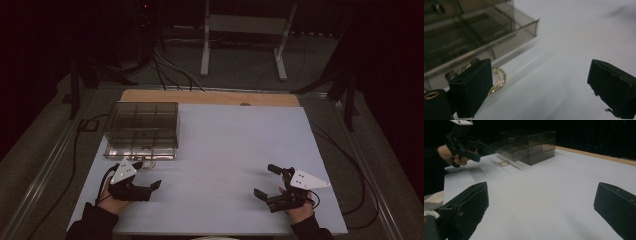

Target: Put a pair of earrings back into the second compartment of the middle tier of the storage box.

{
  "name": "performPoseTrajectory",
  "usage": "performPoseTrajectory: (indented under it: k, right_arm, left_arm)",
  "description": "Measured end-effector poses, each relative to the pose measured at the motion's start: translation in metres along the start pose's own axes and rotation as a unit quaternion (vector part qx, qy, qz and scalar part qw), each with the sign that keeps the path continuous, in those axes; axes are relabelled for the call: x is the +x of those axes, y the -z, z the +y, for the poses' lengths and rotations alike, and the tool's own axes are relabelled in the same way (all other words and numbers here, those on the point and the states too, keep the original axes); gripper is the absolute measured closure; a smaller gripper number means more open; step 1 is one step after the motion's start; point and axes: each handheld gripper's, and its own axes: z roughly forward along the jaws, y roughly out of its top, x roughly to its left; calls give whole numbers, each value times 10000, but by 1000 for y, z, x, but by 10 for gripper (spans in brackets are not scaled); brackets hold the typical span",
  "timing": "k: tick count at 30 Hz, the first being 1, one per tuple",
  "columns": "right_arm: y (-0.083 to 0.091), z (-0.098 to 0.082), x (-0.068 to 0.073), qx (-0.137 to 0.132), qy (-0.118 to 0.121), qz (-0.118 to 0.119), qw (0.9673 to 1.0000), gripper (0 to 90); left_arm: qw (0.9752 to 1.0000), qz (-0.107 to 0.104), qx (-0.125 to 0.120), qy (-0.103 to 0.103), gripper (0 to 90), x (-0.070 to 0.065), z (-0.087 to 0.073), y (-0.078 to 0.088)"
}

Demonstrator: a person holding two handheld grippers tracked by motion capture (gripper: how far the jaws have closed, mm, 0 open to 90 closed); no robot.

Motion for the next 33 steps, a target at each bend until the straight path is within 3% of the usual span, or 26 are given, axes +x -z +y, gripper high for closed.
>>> performPoseTrajectory:
  k: [2, 4, 7, 15, 21, 25, 33]
  right_arm:
    - [0, 0, 0, -12, 6, 6, 10000, 0]
    - [0, 0, 0, 9, 17, 8, 10000, 0]
    - [0, 0, 0, 1, 7, 14, 10000, 0]
    - [0, 0, 1, 21, 2, 13, 10000, 0]
    - [0, 0, 0, 23, -18, 10, 10000, 0]
    - [0, 0, 0, 21, -26, 9, 10000, 0]
    - [0, 0, 0, 42, -39, 9, 10000, 0]
  left_arm:
    - [9999, 65, 97, 7, 164, 1, 0, -2]
    - [9998, 105, 160, 34, 170, 4, 0, -4]
    - [9992, 281, 268, 98, 284, 7, 1, -7]
    - [9969, 576, 516, -165, 559, 11, 0, -16]
    - [9952, 731, 641, -105, 640, 17, 2, -22]
    - [9945, 659, 808, -42, 687, 21, 2, -29]
    - [9934, 697, 910, 47, 742, 25, 3, -36]
